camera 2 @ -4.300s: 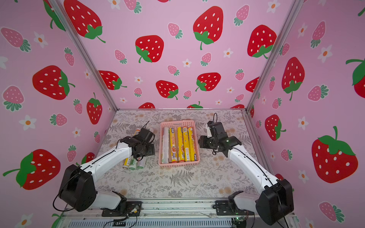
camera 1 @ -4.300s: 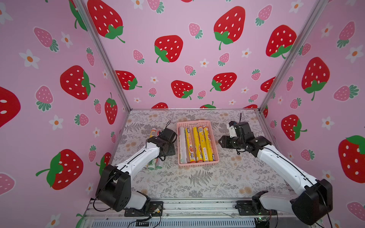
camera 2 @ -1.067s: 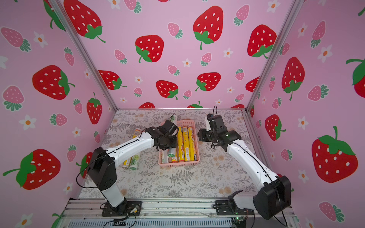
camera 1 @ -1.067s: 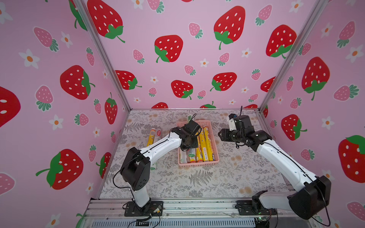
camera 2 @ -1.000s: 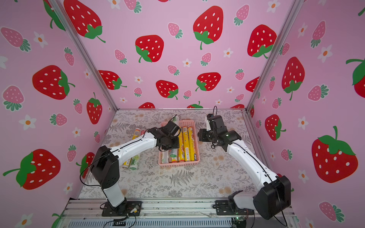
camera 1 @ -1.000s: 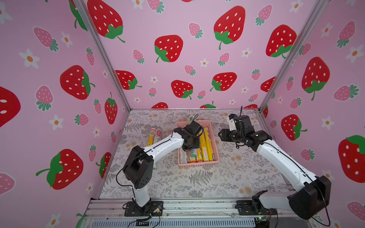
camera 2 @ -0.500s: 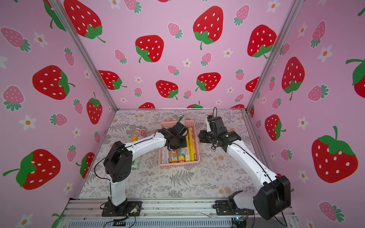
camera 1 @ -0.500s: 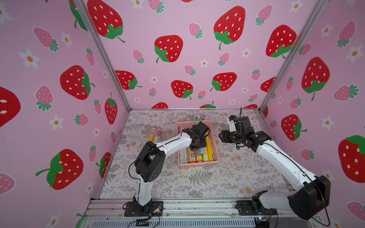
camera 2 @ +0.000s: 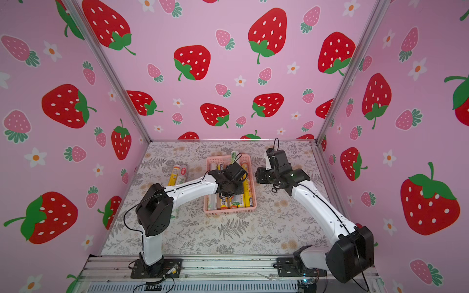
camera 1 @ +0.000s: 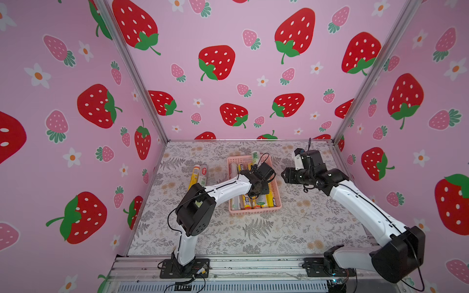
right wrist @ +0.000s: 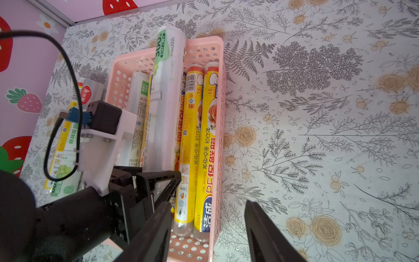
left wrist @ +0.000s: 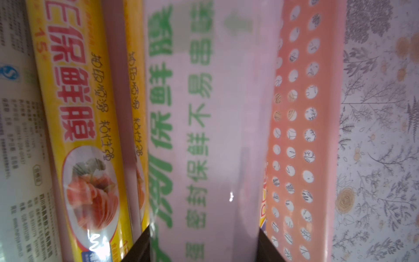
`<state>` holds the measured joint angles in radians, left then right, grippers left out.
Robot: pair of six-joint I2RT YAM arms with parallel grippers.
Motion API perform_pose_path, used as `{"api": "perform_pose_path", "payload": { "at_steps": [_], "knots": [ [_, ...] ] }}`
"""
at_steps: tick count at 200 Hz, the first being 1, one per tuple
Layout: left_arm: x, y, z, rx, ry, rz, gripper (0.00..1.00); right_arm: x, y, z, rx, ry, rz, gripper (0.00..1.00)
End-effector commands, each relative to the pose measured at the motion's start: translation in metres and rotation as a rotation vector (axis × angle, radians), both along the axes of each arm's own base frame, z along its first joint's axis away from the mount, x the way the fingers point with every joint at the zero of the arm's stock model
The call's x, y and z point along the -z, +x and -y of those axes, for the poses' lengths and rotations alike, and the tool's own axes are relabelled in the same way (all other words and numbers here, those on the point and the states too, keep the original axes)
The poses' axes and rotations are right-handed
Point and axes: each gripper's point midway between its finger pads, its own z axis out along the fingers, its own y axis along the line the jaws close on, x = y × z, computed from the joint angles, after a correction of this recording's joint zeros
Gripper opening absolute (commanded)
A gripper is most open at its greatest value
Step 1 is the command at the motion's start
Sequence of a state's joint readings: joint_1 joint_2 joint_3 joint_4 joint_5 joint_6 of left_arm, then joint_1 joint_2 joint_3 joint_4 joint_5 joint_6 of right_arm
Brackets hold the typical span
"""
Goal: Put the plastic wrap into the basket
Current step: Place the plastic wrap in the basket.
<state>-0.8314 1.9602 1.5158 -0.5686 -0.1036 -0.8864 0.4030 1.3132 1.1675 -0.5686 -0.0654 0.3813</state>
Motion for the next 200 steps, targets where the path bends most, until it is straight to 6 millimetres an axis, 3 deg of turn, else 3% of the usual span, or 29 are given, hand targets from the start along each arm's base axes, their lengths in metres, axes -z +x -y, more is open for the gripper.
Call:
{"api": "perform_pose_path", "payload": {
  "at_steps": [1, 38, 114, 167, 200],
  "knots": [
    [-0.022, -0.009, -0.005, 0.003, 0.012, 0.019, 0.39, -0.012, 0.000, 0.002, -0.002, 0.005, 0.032, 0.56],
    [-0.032, -0.022, -0.014, 0.001, 0.014, 0.027, 0.39, -0.015, -0.003, 0.002, 0.000, 0.014, 0.030, 0.56],
    [-0.011, -0.022, 0.001, 0.017, 0.017, 0.003, 0.43, -0.010, -0.008, 0.005, 0.004, 0.009, 0.021, 0.56],
    [-0.002, -0.017, 0.008, 0.031, 0.028, -0.008, 0.55, -0.009, -0.005, 0.003, 0.000, 0.013, 0.022, 0.56],
    [-0.010, -0.019, 0.008, 0.044, 0.026, 0.000, 0.71, -0.010, -0.003, 0.002, -0.003, 0.007, 0.024, 0.57]
  ]
}}
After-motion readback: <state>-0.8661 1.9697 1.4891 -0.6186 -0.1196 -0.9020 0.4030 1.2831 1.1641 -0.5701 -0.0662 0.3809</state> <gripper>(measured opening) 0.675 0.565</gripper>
